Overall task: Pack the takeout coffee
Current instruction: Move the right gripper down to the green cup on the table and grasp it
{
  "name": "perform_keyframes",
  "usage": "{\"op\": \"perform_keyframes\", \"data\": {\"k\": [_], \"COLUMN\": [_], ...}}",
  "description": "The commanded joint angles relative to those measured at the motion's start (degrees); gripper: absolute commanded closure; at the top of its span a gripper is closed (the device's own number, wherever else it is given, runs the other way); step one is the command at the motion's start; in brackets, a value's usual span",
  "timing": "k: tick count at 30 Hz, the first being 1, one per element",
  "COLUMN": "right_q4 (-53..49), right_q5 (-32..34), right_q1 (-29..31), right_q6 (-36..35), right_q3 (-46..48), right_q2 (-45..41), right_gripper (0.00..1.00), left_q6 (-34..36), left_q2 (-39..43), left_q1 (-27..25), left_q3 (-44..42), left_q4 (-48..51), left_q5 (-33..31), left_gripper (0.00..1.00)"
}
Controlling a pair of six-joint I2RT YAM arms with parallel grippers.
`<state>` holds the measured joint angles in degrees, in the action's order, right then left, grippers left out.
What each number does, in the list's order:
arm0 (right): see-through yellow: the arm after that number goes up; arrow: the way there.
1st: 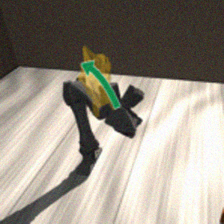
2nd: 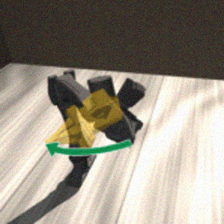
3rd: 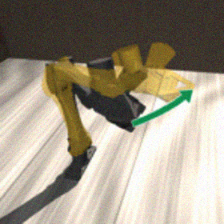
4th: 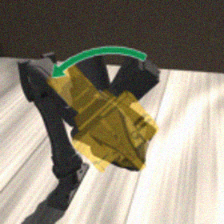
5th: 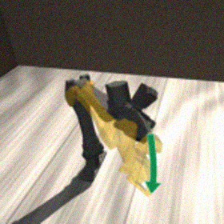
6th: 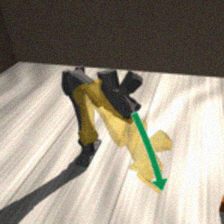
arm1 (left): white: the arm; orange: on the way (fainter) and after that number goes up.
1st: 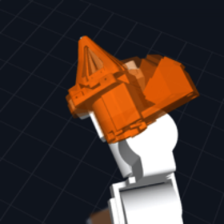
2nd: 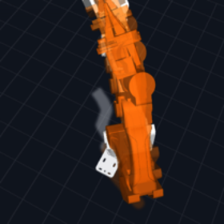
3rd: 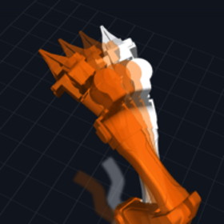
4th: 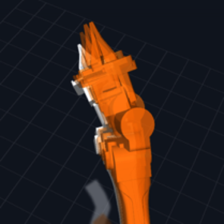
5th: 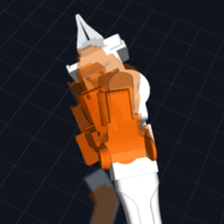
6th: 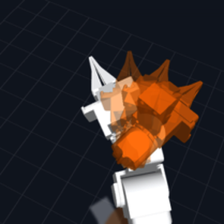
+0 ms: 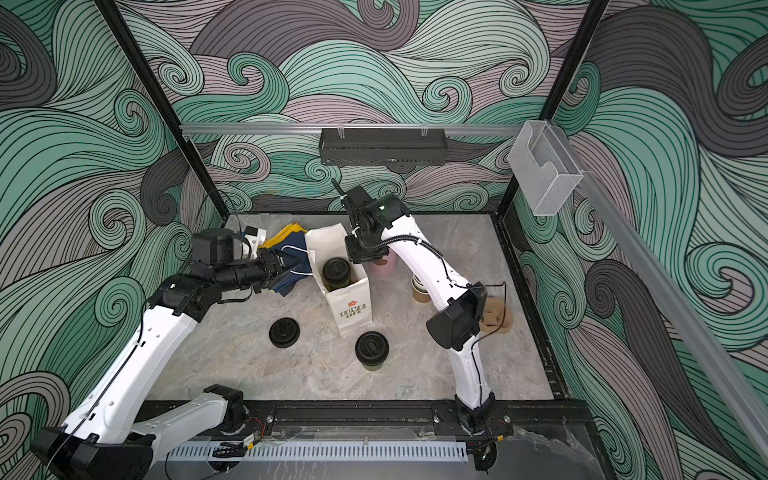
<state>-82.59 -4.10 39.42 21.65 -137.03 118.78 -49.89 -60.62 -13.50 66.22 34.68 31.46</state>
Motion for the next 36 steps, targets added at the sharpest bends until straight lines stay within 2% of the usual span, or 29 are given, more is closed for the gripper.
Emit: {"op": "perform_keyframes", "data": {"k": [1,4,7,9,13,16,21,28,36], "right_q4": [-5.13,-10.48,-12.22,-12.34,-12.16,-11.51,0.70,14.72,17.94], "right_q5": [1.87,3.71,5.27,5.63,10.34,13.32,12.70,13.78,14.31], "right_q1": [0.25,0.47,1.45,3.25,11.66,18.85,27.39,29.18,28.16], "right_q6": [-0.47,-0.68,0.63,2.75,8.73,13.59,17.86,19.59,20.51], "right_q3": [-5.82,-8.07,-1.34,5.06,17.50,25.07,40.64,54.88,63.05], "right_q2": [-0.91,-4.17,-11.67,-16.98,-24.84,-27.69,-30.80,-32.78,-34.43], "right_gripper": [0.42,0.24,0.14,0.10,0.07,0.04,0.02,0.03,0.09], "left_q6": [0.82,1.75,3.03,3.57,3.68,3.70,3.59,3.13,2.54], "left_q2": [-0.64,-0.73,-0.60,-0.38,0.20,0.35,1.40,2.69,4.38], "left_q1": [0.50,0.49,0.72,1.00,1.19,1.41,2.06,2.38,2.43], "left_q3": [1.86,3.30,4.23,4.22,3.40,3.13,1.41,0.58,-0.36], "left_q4": [-0.05,1.07,3.07,3.20,2.03,2.12,2.55,1.62,1.89], "left_q5": [-3.13,-4.84,-6.23,-6.02,-4.62,-4.84,-6.98,-7.90,-9.71], "left_gripper": [0.43,0.36,0.30,0.28,0.24,0.24,0.24,0.24,0.24]}}
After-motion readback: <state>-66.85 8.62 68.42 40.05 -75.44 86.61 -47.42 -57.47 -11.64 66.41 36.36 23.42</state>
